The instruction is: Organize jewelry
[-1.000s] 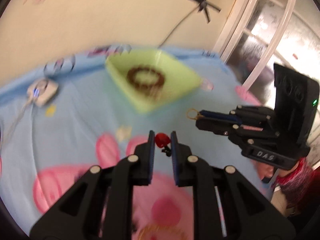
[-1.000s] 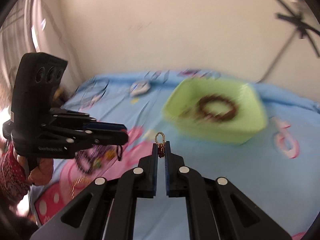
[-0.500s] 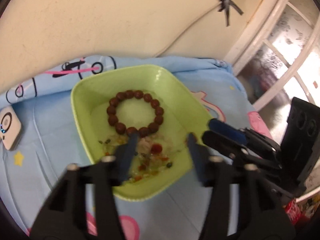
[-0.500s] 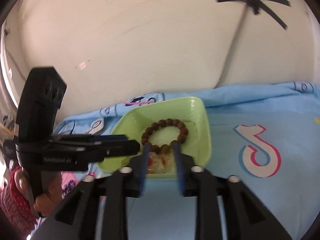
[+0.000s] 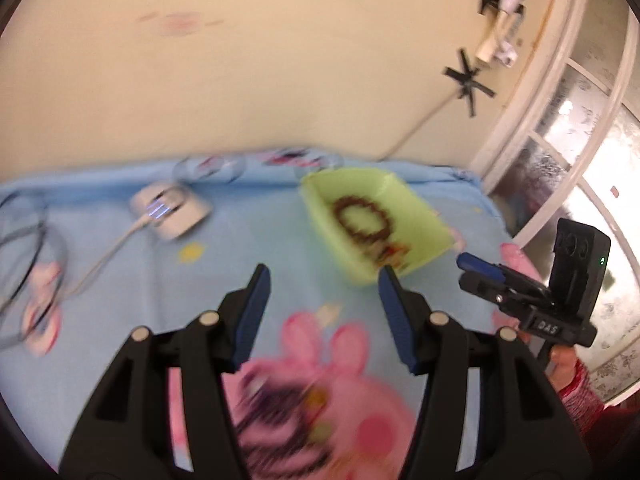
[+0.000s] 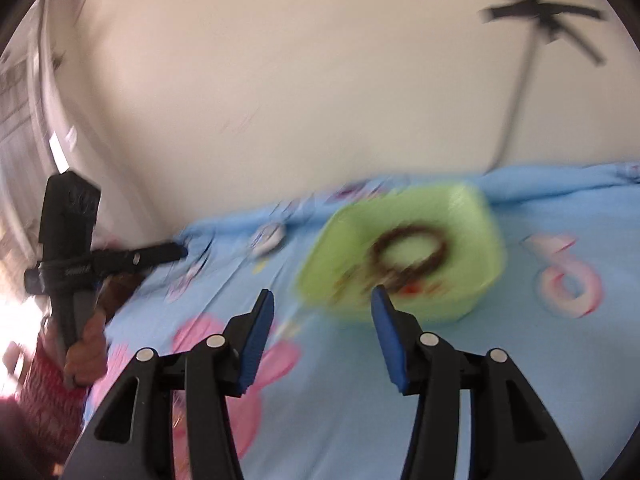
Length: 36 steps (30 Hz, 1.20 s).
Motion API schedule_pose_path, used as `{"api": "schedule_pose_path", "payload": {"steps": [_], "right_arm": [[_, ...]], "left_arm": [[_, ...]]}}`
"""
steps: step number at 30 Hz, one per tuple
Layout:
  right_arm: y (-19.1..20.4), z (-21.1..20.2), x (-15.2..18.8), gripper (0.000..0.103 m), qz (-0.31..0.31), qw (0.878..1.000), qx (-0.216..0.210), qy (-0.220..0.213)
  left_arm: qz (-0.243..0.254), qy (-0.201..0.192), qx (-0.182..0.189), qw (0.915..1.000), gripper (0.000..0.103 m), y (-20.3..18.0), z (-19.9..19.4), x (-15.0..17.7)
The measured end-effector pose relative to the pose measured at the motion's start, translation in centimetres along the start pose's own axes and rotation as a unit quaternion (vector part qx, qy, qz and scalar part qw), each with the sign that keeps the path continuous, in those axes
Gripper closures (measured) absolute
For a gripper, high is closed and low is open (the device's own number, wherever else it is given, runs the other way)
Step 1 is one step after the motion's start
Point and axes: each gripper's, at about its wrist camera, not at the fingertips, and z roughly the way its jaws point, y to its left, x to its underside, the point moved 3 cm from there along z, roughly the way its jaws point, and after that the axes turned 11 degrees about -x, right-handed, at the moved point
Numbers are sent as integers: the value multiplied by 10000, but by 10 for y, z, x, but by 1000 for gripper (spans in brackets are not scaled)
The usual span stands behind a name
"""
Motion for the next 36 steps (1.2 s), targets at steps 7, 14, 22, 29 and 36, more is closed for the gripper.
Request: {"api": "schedule_pose_path", "payload": {"steps": [7,14,22,29,36], "right_arm": [[56,74,46,98,-537,9882,-402,1379],[77,122,49,98,-846,9795,-225,1816],[68,114,58,103,-1064,9750,74,1949],[26,64,63,103,-195,9878,-95,1545],[11,56,60,103,418,9886,-496,1360]], "left_arm": [[-478,127,-72,9987,49,40,-17,65],[-650,118,22,9978,49,52,-28,84],[-212,37,-1,9998,49,31,-38,95],[682,158,70,9975,49,-14,-23,109],[1737,171,-254,9843,66,-51,7,115]]}}
